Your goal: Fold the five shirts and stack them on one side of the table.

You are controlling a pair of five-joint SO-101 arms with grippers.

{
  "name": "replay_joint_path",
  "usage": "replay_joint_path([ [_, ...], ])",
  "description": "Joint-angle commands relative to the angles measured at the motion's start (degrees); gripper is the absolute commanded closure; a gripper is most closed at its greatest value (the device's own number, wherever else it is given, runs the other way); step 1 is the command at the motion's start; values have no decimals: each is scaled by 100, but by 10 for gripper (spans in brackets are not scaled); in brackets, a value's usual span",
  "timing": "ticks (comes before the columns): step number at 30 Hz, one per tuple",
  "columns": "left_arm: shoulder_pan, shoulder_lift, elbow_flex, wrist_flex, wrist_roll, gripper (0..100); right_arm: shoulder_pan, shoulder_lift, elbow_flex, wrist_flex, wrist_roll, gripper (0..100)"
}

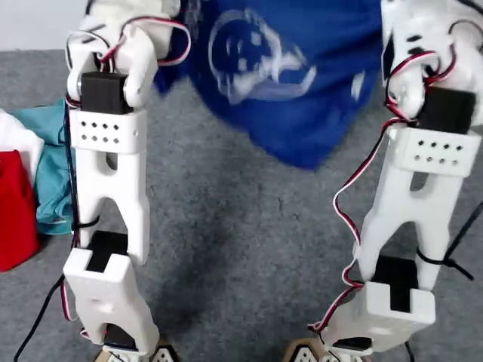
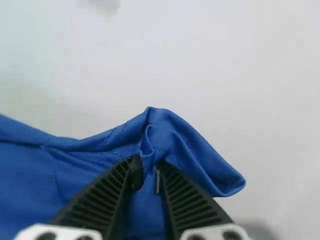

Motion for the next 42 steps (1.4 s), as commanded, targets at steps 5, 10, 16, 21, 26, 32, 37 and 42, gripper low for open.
replay_joint_path([
  [5, -246, 18, -154, -9, -35, 986, 4, -40, -791, -66, 0, 988],
  [10, -246, 273, 321, 1855, -53, 986, 13, -66, 9, 1692, 0, 988],
  [16, -229, 413, 593, 4615, -158, 986, 40, -110, 255, 4286, 290, 988],
  [21, -387, -79, 1420, 5011, -448, 986, 198, -576, 510, 5182, 747, 988],
  [26, -255, -1644, 3829, 5011, -527, 986, 426, -2044, 2119, 5182, 1081, 988],
  [32, -97, -4378, 7415, 5011, -1407, 986, 426, -4268, 5319, 5156, 1609, 988],
  [37, -149, -6646, 10035, 5002, -2356, 986, 418, -6360, 7402, 5165, 1802, 988],
  [42, -580, -8211, 10141, 5002, -2514, 987, 426, -7969, 8510, 5174, 1626, 989],
])
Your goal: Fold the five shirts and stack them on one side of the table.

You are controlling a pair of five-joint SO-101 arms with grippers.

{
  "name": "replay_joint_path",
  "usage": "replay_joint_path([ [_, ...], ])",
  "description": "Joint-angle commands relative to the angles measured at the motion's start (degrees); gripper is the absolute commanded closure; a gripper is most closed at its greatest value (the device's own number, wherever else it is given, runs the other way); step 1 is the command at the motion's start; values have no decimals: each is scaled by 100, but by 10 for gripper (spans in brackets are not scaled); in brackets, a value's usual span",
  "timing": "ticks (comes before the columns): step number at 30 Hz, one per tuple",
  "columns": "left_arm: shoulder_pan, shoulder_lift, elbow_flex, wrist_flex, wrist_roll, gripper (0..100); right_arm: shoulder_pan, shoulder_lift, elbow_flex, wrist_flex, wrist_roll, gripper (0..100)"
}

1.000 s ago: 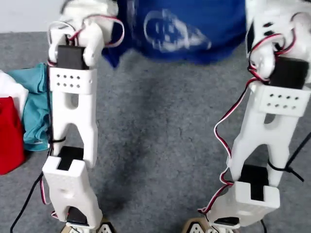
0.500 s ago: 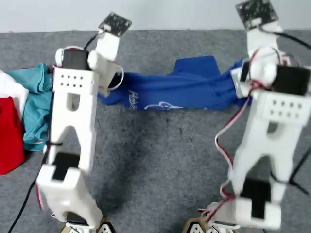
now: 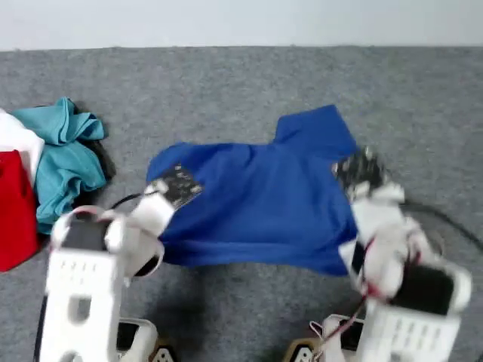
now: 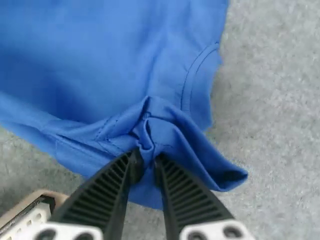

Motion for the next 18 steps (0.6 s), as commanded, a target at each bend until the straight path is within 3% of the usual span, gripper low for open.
replay_joint_path([
  [1, -211, -1037, 215, 132, -132, 987, 180, -936, 580, 215, -185, 989],
  [4, -185, -1187, 286, -44, -114, 987, 163, -813, 686, 13, -229, 989],
  [8, -185, -431, 505, -589, -114, 987, 145, 57, 686, -620, -220, 989],
  [14, -185, 1793, 435, -2295, -114, 987, 136, 1895, 510, -2492, -246, 989],
  [18, -185, 3560, -435, -3191, -114, 987, 84, 3090, -141, -3495, -264, 989],
])
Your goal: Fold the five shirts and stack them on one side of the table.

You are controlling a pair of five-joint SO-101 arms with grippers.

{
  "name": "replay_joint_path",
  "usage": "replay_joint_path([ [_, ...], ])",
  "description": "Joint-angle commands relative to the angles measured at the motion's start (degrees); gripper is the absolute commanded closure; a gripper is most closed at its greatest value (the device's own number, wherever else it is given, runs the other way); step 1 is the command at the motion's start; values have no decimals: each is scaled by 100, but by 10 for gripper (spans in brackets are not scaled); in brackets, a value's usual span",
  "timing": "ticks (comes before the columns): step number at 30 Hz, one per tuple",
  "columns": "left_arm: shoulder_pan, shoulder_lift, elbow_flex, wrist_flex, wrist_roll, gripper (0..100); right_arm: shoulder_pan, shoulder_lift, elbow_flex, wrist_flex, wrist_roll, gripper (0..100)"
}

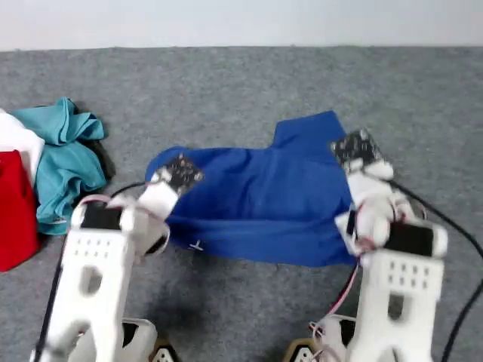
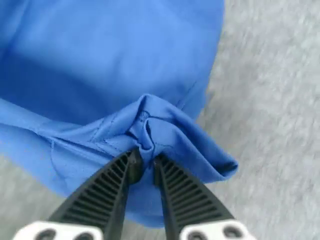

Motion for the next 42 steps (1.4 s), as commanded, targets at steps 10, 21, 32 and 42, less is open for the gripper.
replay_joint_path([
  [10, -158, 5424, -4971, 26, -9, 987, -778, 3407, -2048, -2519, -818, 989],
  [21, -246, 7754, -9182, 2347, -9, 984, -769, 6035, -4053, -2853, -818, 816],
  [32, -756, 8431, -10888, 2725, 308, 984, -734, 7266, -7455, -330, -800, 786],
  [42, -712, 8378, -10290, 2725, 352, 984, -470, 7336, -8097, 2308, -791, 786],
])
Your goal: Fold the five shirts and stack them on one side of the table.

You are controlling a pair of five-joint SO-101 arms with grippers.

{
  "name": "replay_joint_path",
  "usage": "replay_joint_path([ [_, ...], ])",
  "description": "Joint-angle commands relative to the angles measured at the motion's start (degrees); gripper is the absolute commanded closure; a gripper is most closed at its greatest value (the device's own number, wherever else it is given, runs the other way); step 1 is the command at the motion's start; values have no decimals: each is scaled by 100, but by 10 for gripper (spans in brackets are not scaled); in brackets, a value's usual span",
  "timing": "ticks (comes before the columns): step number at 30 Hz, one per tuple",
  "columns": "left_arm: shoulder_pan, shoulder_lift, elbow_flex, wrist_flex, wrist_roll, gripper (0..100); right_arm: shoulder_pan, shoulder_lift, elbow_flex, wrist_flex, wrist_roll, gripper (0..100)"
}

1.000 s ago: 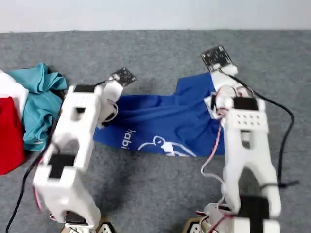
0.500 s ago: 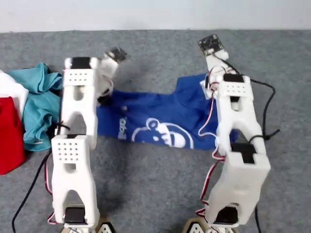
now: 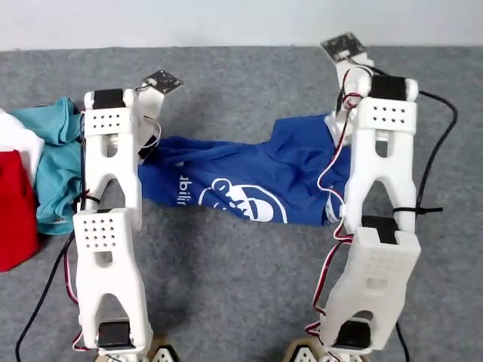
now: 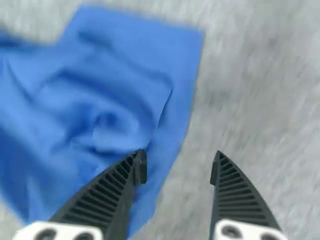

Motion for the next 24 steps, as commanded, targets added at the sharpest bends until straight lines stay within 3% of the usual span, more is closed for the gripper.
replay_joint_path([
  [1, 26, -158, -13, 105, 202, 984, 40, 31, -202, 523, -26, 786],
  [9, 510, -167, -4, 105, 870, 984, -224, 620, -237, 40, -624, 786],
  [17, 519, -167, -13, 97, 932, 984, -910, 1077, -237, -910, -642, 786],
  [24, 554, -167, -13, 97, 932, 984, -585, 1640, -237, -1868, -677, 786],
])
